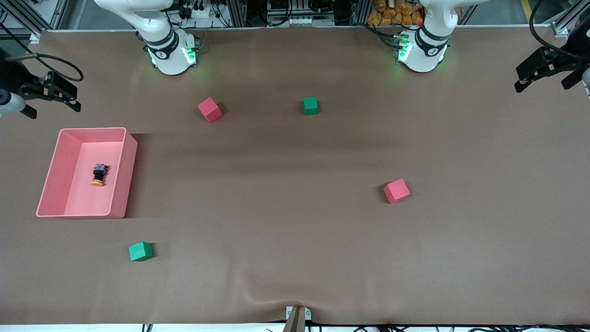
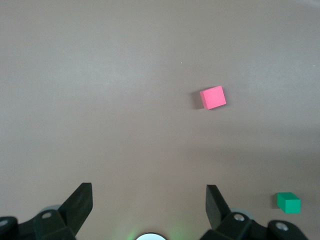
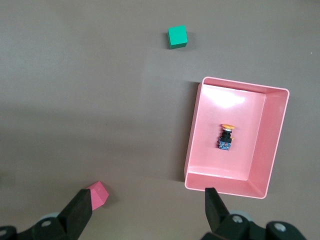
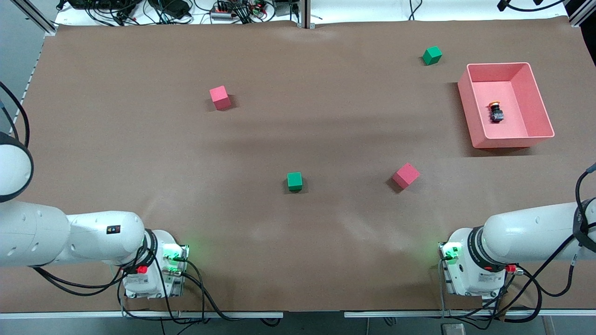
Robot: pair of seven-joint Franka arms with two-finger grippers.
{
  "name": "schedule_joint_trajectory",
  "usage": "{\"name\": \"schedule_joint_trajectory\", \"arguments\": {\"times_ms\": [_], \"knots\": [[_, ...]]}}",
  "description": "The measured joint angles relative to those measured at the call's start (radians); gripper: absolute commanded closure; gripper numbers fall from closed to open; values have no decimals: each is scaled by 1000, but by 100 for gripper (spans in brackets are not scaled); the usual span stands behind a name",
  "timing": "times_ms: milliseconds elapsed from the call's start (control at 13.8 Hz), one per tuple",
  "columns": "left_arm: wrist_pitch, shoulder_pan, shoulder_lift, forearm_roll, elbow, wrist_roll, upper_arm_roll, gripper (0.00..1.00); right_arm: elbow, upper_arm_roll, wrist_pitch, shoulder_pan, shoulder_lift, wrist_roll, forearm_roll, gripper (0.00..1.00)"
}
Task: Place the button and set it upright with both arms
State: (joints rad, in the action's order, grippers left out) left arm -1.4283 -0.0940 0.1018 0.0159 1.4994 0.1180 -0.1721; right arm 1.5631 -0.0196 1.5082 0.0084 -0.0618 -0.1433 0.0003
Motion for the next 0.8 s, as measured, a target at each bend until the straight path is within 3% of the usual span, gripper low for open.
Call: {"name": "schedule_joint_trajectory", "arguments": {"times_ms": [509,799], "knots": [[2,1,-2,0,0,0,-2,0,1,1,0,-1,6,0,0,0],[29,2,-3,0,0,0,-5,0,3,9,14,-63,101,-1,-4,0]]}}
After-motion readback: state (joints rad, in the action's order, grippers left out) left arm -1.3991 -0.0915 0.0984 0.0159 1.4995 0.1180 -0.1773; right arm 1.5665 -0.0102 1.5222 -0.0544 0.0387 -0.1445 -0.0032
